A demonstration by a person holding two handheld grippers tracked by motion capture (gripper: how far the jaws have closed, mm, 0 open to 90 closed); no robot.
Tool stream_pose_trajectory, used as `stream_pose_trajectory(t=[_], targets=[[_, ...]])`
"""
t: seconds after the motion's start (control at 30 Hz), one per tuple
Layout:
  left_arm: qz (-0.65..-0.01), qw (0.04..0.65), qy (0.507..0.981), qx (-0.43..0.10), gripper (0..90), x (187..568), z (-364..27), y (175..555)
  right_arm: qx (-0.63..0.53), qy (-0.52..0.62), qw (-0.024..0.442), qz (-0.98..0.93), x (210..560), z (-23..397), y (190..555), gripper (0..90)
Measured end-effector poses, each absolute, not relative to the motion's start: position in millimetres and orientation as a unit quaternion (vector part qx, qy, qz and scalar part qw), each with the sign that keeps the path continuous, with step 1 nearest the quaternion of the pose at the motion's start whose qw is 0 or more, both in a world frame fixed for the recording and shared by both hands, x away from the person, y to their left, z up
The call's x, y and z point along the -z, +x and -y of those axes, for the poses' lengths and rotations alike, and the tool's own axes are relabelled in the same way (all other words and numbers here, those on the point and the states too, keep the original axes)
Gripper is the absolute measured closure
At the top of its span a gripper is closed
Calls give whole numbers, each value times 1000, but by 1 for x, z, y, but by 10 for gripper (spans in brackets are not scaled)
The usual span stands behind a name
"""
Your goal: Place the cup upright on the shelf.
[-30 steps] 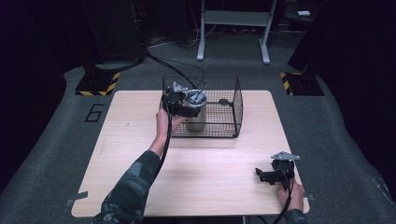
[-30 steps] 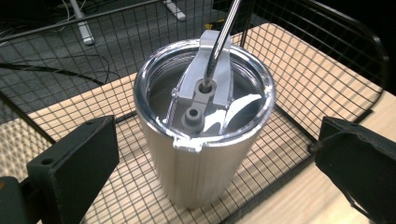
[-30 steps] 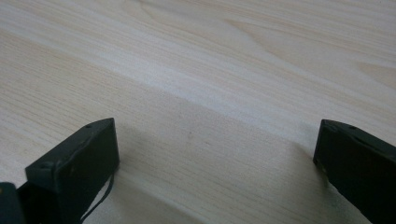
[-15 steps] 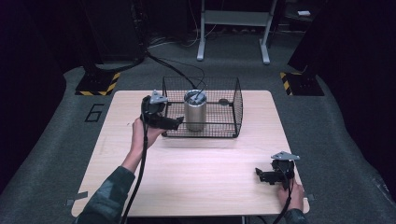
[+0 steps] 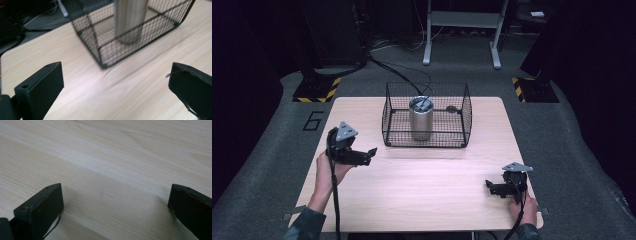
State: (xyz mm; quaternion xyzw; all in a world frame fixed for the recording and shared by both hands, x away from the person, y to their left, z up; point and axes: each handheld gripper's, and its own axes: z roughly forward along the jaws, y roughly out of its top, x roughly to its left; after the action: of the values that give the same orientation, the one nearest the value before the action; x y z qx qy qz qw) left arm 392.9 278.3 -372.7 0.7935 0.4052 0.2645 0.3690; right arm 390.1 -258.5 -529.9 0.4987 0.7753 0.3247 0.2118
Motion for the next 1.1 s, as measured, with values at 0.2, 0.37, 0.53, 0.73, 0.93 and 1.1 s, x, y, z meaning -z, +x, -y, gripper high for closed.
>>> stream_pose_trajectory(t=[0.2,0.37,0.53,0.73,0.93,1.1], targets=[[-433,359,785,-260,0,399,-309,372,-327,500,214,-773,530,258,390,0],[-459,349,779,-245,0,428,-332,360,-327,501,214,-772,530,258,390,0],[-485,344,766,-246,0,460,-349,351,-327,500,214,-773,530,258,390,0],[-522,334,753,-223,0,503,-365,349,-327,500,214,-772,530,258,390,0],[-542,330,745,-208,0,527,-370,352,-327,500,214,-772,530,258,390,0],[-543,327,739,-226,0,532,-369,353,-327,500,214,-773,530,258,390,0]])
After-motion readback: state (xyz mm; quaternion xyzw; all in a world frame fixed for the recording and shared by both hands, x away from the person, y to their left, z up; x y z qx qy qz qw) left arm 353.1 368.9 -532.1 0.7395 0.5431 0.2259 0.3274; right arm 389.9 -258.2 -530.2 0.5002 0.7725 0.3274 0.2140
